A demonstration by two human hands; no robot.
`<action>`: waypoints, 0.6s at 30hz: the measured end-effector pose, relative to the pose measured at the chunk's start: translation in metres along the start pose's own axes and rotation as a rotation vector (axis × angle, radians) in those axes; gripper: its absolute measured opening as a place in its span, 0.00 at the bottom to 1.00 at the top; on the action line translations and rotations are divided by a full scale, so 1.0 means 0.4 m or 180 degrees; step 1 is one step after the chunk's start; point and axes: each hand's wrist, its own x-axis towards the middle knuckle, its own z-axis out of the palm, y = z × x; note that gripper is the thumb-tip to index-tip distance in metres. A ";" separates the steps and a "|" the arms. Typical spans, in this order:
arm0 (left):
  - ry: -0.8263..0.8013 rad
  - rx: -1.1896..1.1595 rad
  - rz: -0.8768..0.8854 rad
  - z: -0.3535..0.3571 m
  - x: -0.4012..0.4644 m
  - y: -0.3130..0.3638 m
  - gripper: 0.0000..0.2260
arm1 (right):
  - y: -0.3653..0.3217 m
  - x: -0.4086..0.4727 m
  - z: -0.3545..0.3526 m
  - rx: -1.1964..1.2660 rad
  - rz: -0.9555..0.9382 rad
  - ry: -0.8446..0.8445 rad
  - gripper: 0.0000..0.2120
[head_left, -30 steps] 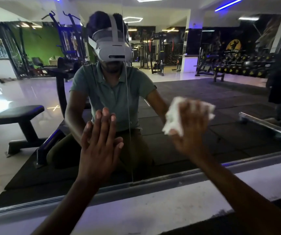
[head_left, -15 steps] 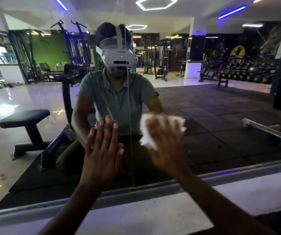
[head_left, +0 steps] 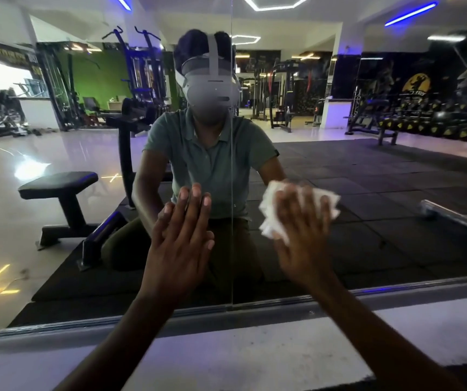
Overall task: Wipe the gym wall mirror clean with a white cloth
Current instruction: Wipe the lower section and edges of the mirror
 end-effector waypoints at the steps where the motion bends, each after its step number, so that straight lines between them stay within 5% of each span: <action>1: -0.0018 -0.0005 0.0007 0.000 0.000 -0.001 0.31 | 0.053 0.001 -0.013 0.0030 0.0250 0.0100 0.32; 5: -0.0044 -0.0034 -0.0150 0.002 -0.001 0.021 0.31 | 0.051 0.029 -0.029 0.0232 0.1452 0.0505 0.33; 10: -0.0006 -0.0078 -0.0203 0.000 -0.009 0.034 0.31 | -0.020 0.005 -0.013 0.0170 -0.0034 -0.0063 0.33; 14: -0.0068 -0.0015 -0.0032 -0.004 -0.022 0.002 0.30 | 0.089 -0.002 -0.048 0.0118 0.0729 0.0163 0.30; 18: -0.0083 -0.0011 -0.0113 -0.002 -0.027 0.013 0.31 | -0.076 0.013 -0.014 0.0272 0.1087 0.0072 0.32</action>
